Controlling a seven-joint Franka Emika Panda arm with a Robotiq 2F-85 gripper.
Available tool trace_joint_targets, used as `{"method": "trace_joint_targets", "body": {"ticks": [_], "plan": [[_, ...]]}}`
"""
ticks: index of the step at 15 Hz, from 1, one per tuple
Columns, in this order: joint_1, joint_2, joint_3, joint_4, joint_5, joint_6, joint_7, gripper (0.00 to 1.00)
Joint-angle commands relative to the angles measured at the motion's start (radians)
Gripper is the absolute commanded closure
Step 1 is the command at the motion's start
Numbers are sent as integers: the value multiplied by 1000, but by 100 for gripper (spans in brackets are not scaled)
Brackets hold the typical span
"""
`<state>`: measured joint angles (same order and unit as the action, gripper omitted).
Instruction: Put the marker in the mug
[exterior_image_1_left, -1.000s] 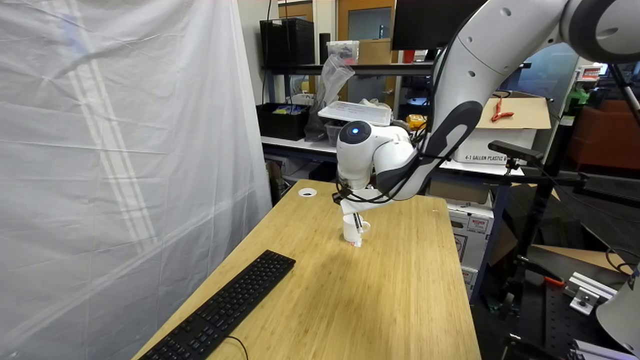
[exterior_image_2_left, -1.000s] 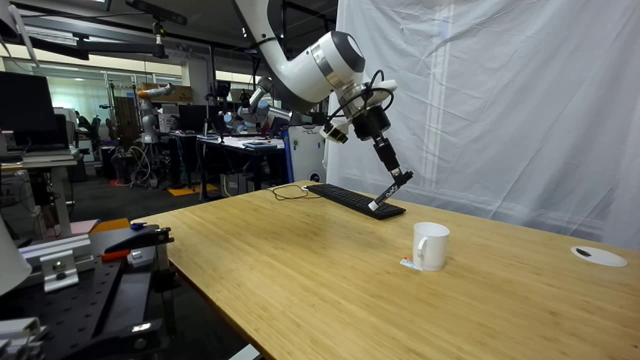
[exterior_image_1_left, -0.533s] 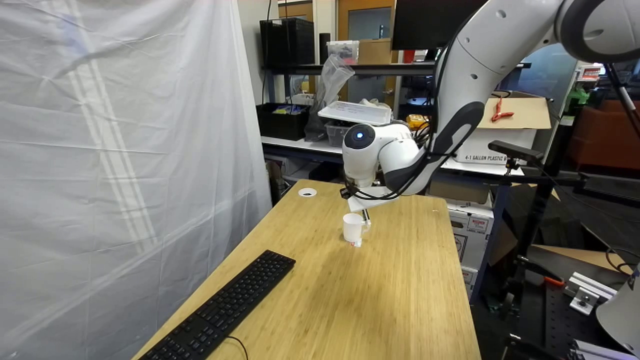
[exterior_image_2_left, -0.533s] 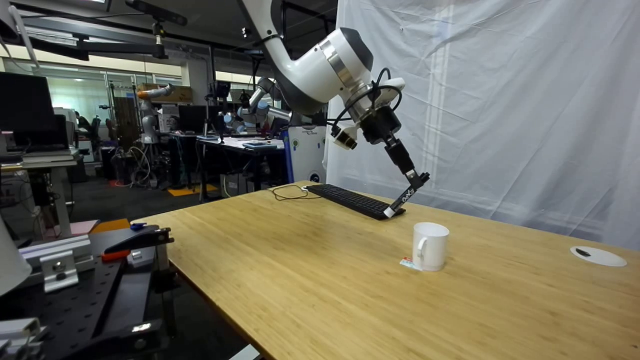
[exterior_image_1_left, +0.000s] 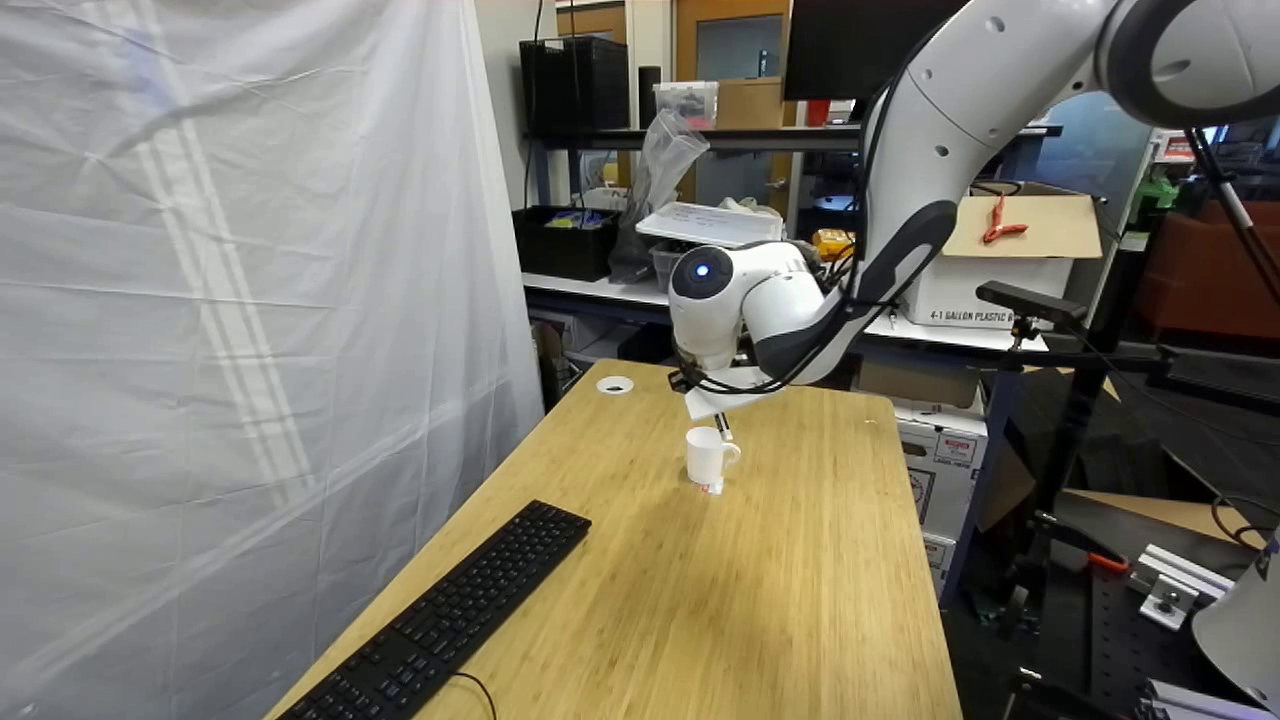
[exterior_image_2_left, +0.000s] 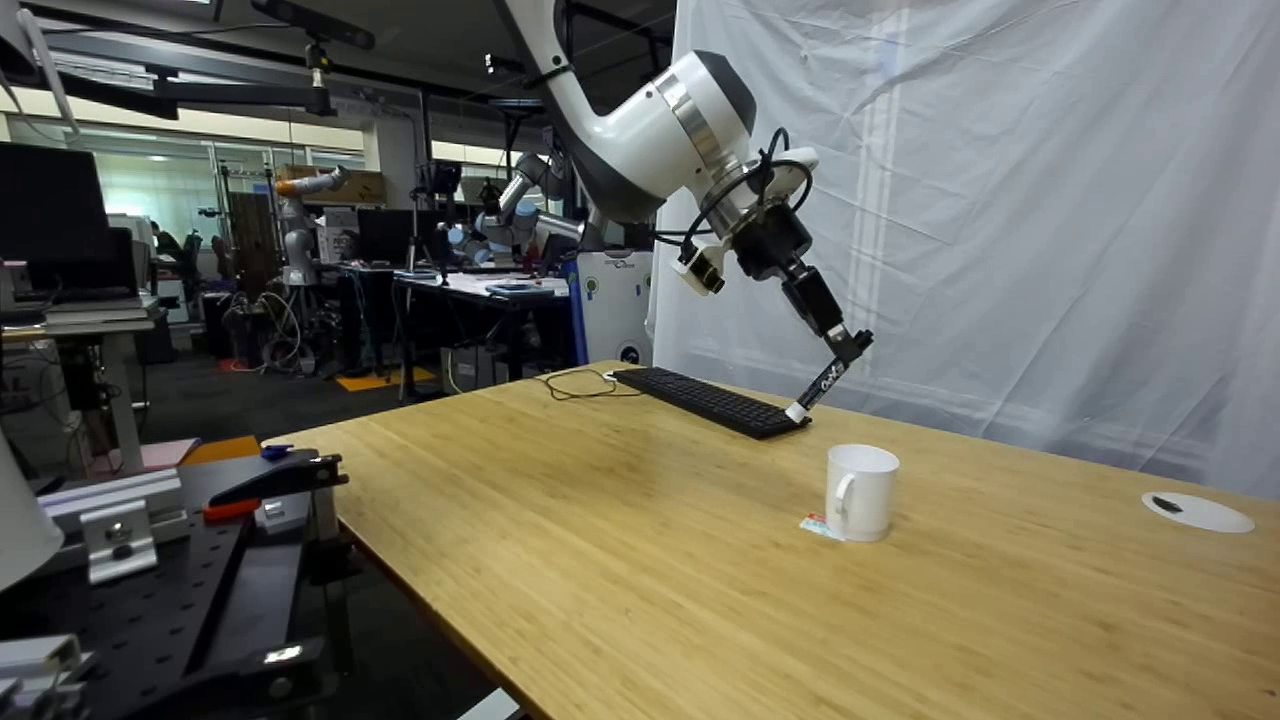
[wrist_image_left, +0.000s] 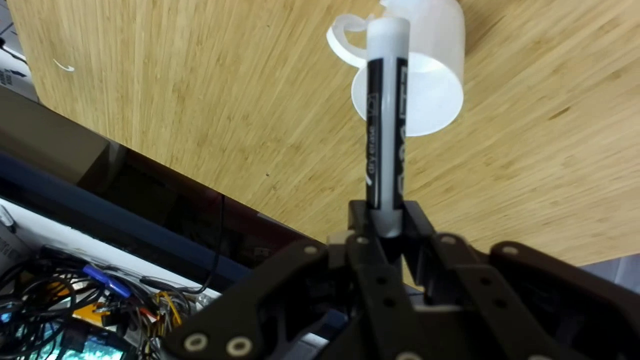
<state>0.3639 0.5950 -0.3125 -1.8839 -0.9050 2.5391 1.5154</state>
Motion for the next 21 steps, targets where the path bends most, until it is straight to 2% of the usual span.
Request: {"method": "trace_joint_targets", "body": {"ticks": [1,9,12,13,14,21], "plan": [[-50,21,56,63,-62,-54,-5,95],[-103,56,82,123,-164,-59,11,95],[-134,54,112,123,-161,-47,-26,95],[-132,47,116,108,-156,-55,1,95],[-137,48,122,107,-154,-54,0,81],[-143,49,131,106,-151,-53,0,81]]}}
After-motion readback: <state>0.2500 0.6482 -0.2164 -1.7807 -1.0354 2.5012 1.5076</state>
